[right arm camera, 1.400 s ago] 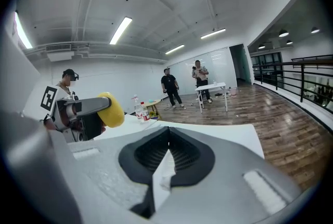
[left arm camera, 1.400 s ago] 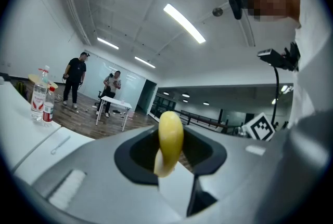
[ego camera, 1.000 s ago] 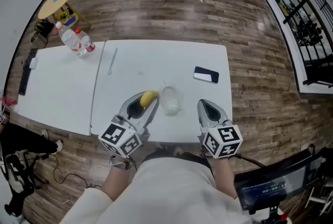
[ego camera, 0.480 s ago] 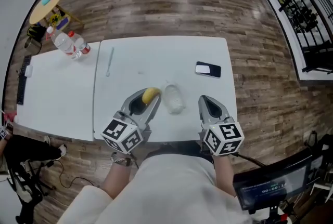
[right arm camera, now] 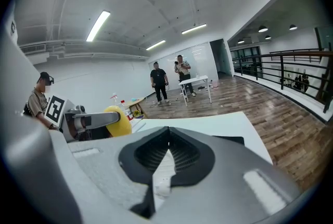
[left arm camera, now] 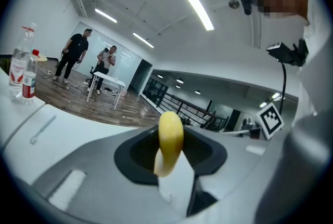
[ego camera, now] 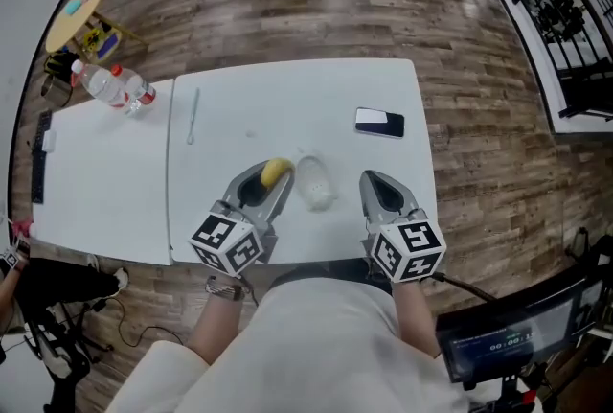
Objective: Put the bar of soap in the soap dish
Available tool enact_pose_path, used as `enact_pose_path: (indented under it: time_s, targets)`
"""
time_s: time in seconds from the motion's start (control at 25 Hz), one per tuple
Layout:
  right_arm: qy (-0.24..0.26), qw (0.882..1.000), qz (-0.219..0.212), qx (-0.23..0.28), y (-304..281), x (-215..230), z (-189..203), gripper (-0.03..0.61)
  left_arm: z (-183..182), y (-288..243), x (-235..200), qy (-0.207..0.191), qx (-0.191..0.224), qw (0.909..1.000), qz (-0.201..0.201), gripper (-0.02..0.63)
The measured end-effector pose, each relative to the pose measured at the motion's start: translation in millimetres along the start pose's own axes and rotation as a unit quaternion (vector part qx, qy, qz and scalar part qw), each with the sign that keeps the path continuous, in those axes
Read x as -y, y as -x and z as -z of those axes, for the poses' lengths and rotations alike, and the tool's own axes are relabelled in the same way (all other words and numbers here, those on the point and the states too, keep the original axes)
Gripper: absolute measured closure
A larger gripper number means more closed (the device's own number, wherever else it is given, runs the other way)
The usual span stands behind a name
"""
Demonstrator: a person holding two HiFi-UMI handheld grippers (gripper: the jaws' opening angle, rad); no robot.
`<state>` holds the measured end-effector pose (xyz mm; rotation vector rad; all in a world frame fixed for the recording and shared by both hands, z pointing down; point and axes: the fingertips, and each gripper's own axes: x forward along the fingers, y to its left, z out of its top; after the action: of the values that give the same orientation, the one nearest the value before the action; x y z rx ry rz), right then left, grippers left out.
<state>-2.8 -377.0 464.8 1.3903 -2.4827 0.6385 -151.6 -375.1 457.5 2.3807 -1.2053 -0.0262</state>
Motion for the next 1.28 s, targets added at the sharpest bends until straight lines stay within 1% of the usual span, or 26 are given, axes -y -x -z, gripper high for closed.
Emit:
enact_pose_path:
  time_s: [0.36, 0.64, 0.92, 1.2, 1.28]
  targets:
    - [-0.014, 1.0, 0.0, -0.023, -11, 17, 8, 0.575, 18, -22, -6, 0.019, -0.029, 0.9994, -0.006, 0.478]
    - [-0.027, 0.999, 0.003, -0.035, -16, 30, 13, 0.575, 33, -37, -5, 0.024, -0.05, 0.9984, -0.009, 0.477]
    - [-0.031, 0.998, -0.003, -0.051, -19, 29, 22, 0.575, 52, -45, -13, 0.052, -0.063, 0.9964, -0.022, 0.477]
    - [-0.033, 0.998, 0.0, -0.062, -19, 30, 30, 0.575, 72, -46, -19, 0.062, -0.082, 0.9943, -0.03, 0.477]
    - [-0.034, 0.997, 0.001, -0.067, -19, 30, 31, 0.575, 77, -47, -20, 0.058, -0.089, 0.9937, -0.034, 0.477]
